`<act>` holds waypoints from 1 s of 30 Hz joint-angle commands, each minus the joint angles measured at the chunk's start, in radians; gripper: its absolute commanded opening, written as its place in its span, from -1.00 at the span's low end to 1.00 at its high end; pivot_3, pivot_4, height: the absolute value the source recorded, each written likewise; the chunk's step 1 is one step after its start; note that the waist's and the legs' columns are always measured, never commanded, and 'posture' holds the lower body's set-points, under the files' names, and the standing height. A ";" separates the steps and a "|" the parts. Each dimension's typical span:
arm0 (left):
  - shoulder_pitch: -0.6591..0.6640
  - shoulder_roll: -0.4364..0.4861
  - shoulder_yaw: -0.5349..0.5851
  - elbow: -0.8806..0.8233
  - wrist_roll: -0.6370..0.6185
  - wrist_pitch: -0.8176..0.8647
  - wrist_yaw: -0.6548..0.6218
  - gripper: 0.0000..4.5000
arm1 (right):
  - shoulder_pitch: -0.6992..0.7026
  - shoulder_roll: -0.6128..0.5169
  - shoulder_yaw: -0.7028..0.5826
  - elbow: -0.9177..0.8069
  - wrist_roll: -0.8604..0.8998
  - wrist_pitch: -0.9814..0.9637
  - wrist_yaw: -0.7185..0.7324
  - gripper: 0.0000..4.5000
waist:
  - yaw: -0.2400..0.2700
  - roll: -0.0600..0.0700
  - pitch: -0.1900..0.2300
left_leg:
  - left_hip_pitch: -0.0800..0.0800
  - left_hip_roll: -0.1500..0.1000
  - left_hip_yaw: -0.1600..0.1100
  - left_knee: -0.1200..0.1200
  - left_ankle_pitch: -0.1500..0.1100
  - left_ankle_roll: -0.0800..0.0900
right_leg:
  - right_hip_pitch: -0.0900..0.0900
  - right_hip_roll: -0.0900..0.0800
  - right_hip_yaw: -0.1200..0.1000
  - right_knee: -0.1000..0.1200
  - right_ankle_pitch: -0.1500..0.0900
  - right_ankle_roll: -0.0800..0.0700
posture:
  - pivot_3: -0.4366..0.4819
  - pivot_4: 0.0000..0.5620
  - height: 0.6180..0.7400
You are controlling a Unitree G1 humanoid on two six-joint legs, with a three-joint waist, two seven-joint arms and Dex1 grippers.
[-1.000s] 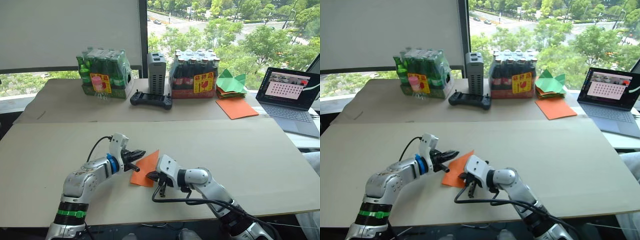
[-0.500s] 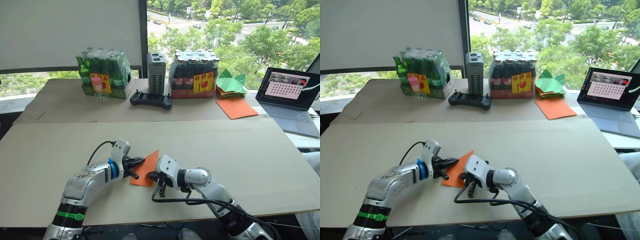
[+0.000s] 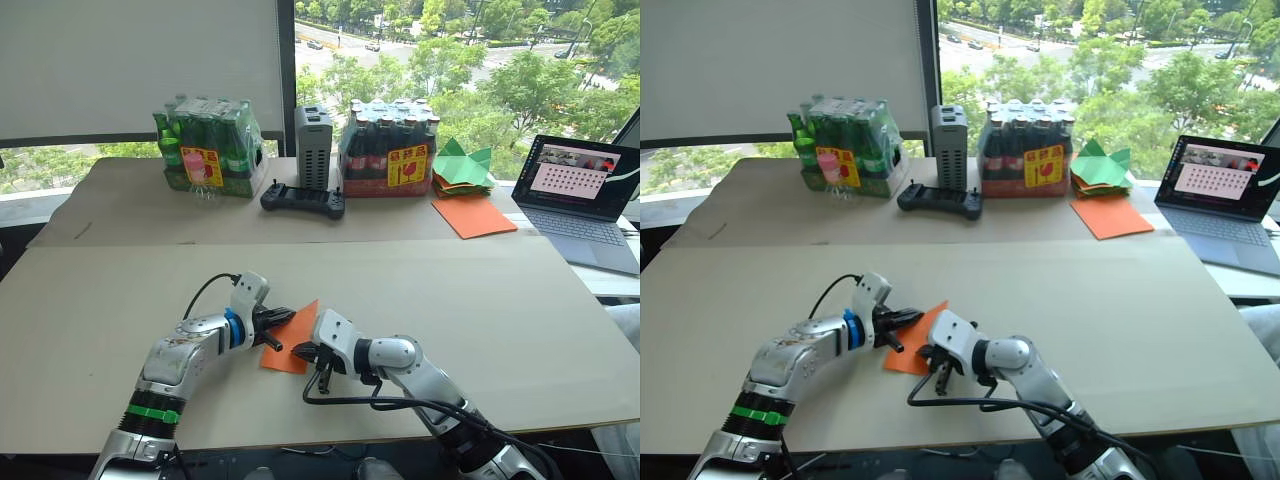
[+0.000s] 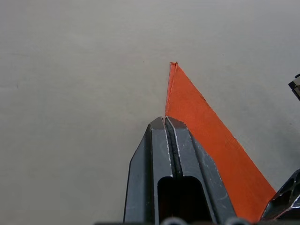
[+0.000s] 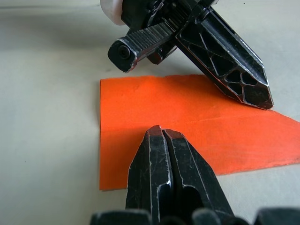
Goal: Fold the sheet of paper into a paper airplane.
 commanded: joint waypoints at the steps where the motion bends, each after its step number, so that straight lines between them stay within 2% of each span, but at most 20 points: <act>1: -0.010 -0.009 -0.012 0.002 0.005 -0.010 -0.018 -0.98 | 0.006 -0.003 0.010 0.019 -0.012 0.015 -0.003 -1.00 | 0.000 0.000 0.000 | 0.000 0.000 0.000 0.000 0.000 0.000 | 0.000 0.000 0.000 0.000 0.000 0.000 | -0.05 -0.47 1.00; 8: -0.013 -0.013 -0.017 0.005 0.030 -0.027 -0.018 -0.98 | 0.006 -0.001 0.011 0.017 -0.011 0.015 -0.006 -1.00 | 0.000 0.000 0.000 | 0.000 0.000 0.000 0.000 0.000 0.000 | 0.000 0.000 0.000 0.000 0.000 0.000 | -0.05 -0.47 1.00; 18: -0.034 -0.045 0.041 -0.035 -0.004 0.000 0.005 -0.98 | 0.007 0.000 0.013 0.017 -0.012 0.013 -0.006 -1.00 | -0.001 0.000 0.000 | 0.000 0.000 0.000 0.000 0.000 0.000 | 0.000 0.000 0.000 0.000 0.000 0.000 | -0.05 -0.47 1.00; 30: -0.012 -0.023 -0.005 -0.046 0.019 -0.005 -0.026 -0.98 | 0.009 0.004 0.014 0.015 -0.010 0.017 -0.010 -1.00 | -0.002 0.000 0.000 | 0.000 0.000 0.000 0.000 0.000 0.000 | 0.000 0.000 0.000 0.000 0.000 0.000 | -0.05 -0.47 1.00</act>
